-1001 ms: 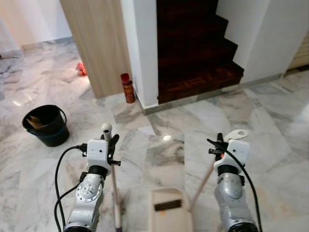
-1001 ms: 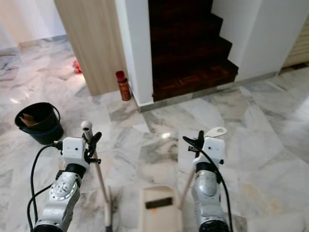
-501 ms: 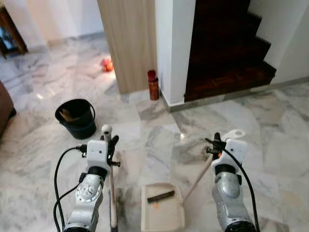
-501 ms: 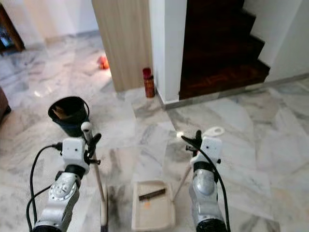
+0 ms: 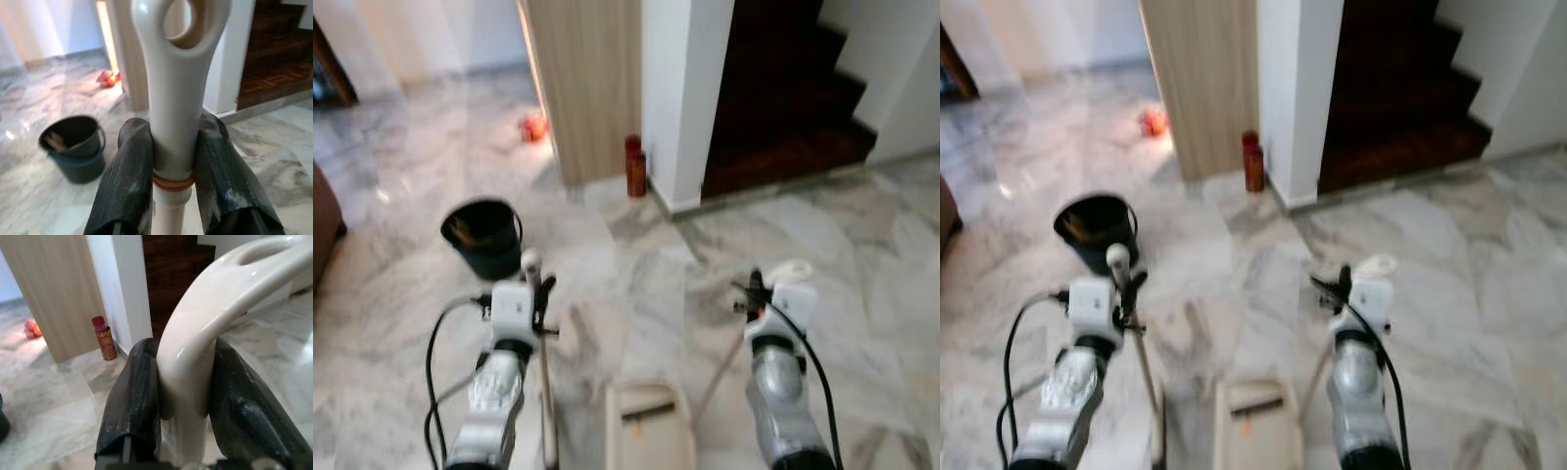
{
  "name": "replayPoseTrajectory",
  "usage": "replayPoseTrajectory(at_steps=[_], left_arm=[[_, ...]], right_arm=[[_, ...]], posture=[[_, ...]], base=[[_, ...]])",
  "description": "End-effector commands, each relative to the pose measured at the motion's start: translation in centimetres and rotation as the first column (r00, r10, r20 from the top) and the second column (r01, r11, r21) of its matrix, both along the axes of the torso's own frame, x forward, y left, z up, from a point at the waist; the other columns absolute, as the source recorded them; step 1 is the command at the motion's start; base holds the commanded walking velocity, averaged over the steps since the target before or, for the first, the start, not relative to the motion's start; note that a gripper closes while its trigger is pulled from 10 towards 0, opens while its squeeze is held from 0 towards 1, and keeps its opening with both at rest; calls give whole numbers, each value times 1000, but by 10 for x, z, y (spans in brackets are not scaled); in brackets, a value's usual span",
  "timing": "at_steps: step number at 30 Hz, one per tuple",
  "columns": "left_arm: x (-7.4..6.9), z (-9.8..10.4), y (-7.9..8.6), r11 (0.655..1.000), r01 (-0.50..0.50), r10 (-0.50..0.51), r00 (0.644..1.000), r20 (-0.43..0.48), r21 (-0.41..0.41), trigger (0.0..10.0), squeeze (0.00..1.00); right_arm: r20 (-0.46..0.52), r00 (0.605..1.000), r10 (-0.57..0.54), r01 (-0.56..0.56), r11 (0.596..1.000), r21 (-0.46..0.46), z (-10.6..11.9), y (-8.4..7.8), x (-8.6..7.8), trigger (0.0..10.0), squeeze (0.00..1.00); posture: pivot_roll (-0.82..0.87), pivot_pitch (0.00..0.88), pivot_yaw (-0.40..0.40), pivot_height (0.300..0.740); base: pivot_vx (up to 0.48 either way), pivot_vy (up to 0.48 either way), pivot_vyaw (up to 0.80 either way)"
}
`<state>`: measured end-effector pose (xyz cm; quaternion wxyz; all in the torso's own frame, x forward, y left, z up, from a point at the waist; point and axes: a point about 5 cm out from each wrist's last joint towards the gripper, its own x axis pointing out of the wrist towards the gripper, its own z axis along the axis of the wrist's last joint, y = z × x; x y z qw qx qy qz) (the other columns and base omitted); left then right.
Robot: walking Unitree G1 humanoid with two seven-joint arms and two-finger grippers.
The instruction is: Sweep floor
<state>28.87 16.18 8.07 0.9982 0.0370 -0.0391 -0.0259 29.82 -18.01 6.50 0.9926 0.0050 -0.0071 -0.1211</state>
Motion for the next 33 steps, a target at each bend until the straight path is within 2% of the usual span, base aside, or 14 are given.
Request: replayPoseTrajectory(at_steps=[1, 16, 23, 33], left_arm=[[3, 10, 6, 1000, -17, 16, 999, 47, 15, 10000, 0], [5, 11, 5, 999, -17, 16, 999, 43, 34, 10000, 0], [4, 11, 5, 999, -20, 18, 999, 43, 35, 10000, 0], [3, 11, 4, 999, -18, 17, 999, 44, 27, 10000, 0]], right_arm=[[48, 998, 33, -34, 999, 15, 10, 11, 6, 10000, 0], [51, 997, 51, -52, 999, 8, 12, 12, 8, 10000, 0], [61, 995, 80, -81, 997, 14, 13, 17, 7, 10000, 0], [57, 995, 77, -78, 997, 17, 12, 16, 6, 10000, 0]], posture=[[74, 0, 42, 740], [76, 0, 47, 740], [79, 0, 48, 740], [75, 1, 48, 740]], base=[[0, 0, 0], [0, 0, 0], [0, 0, 682], [0, 0, 746]])
